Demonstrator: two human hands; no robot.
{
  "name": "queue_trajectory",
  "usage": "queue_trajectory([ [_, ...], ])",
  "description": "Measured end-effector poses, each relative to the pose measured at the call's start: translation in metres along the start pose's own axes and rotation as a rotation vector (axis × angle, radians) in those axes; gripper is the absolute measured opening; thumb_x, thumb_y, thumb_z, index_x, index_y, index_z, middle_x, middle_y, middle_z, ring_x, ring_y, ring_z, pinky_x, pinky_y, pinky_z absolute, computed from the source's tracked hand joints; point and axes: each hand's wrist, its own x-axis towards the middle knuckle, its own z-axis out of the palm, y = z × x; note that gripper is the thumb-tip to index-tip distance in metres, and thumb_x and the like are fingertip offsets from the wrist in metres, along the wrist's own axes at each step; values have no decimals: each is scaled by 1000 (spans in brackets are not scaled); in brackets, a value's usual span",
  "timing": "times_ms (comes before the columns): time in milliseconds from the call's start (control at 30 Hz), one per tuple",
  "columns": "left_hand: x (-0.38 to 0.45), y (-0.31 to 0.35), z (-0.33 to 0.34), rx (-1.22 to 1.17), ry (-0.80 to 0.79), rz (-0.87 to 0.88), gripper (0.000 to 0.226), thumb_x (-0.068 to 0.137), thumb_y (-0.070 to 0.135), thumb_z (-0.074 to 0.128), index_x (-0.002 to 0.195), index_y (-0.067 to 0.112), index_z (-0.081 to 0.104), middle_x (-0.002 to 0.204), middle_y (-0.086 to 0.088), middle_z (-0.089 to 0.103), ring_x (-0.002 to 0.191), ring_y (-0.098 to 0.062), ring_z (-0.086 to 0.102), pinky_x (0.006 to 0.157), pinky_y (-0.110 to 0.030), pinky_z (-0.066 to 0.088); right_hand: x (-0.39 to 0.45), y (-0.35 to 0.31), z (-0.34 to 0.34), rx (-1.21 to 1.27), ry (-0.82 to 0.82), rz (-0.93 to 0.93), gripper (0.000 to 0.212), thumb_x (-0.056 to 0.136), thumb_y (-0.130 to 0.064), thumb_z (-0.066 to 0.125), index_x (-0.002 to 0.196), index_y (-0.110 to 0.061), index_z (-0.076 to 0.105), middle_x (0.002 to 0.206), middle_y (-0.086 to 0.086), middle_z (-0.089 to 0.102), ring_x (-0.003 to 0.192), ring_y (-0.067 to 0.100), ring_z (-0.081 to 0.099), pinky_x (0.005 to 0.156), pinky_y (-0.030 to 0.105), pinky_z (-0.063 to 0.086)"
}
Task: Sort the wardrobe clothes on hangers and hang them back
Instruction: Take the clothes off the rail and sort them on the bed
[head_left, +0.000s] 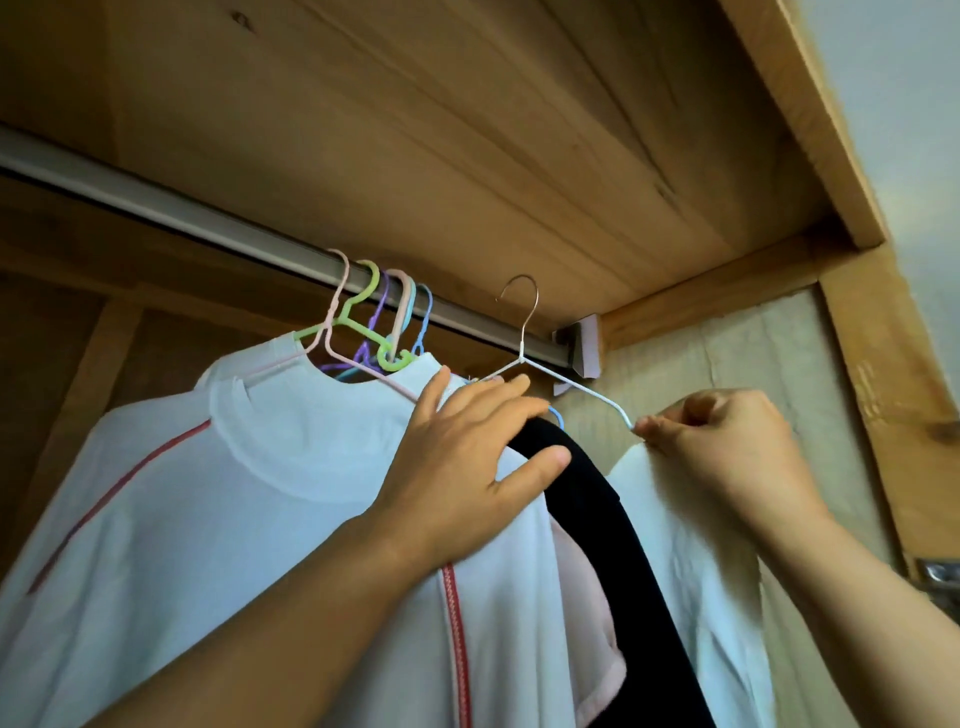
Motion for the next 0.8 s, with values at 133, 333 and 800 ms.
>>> queue_trajectory([
  [133,-17,26,23,1,75,6,64,84,61,29,133,27,52,149,6,38,140,-11,25,115,-32,-2,-24,17,-39,-90,7,46,20,76,-39,74,64,-24,69,71,-1,67,77,25,63,67,35,50],
  [333,-61,84,58,-261,161,130,44,87,41,51,118,13,64,133,-3,56,131,-18,41,114,-34,22,-86,38,-99,-151,64,125,20,73,-35,77,58,-27,68,69,-4,66,76,23,62,70,36,49],
  [800,-213,270,68,-867,-114,-102,35,88,32,55,114,11,63,122,-1,57,118,-7,51,100,-23,40,-344,73,-224,-386,-1,388,10,71,-52,71,66,-47,63,62,-29,60,71,1,59,56,21,45],
])
